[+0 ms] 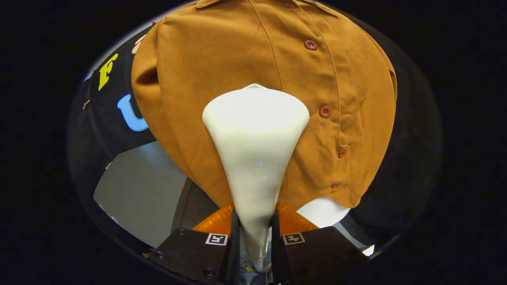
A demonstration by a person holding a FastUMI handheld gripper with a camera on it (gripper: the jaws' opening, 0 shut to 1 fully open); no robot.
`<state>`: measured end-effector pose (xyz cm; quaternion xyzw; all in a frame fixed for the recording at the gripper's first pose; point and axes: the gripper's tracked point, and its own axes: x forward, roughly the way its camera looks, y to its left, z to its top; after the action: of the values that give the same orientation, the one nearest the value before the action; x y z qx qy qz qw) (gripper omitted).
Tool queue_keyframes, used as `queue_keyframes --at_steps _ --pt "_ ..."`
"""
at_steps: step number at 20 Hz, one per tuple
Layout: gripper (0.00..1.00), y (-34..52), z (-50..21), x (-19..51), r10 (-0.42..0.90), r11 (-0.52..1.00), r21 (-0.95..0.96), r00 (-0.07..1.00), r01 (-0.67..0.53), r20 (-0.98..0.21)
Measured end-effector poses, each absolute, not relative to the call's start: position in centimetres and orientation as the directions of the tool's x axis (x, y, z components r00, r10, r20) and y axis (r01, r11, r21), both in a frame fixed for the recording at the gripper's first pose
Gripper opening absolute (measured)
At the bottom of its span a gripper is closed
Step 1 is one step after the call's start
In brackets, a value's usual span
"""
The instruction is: Iron the clothes twice with a garment steamer, once on the left side and once on the right side.
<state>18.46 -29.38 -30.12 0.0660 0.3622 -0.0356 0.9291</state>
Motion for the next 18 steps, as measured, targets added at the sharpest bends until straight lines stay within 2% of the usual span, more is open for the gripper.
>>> queue_keyframes --at_steps 12,18 --pt "0.35 -30.0 -34.8 14.4 -0.041 0.983 0.085 0.645 0.163 -0.763" --pt "0.35 -31.2 -28.0 14.2 -0.056 0.982 0.097 0.742 0.162 -0.668"
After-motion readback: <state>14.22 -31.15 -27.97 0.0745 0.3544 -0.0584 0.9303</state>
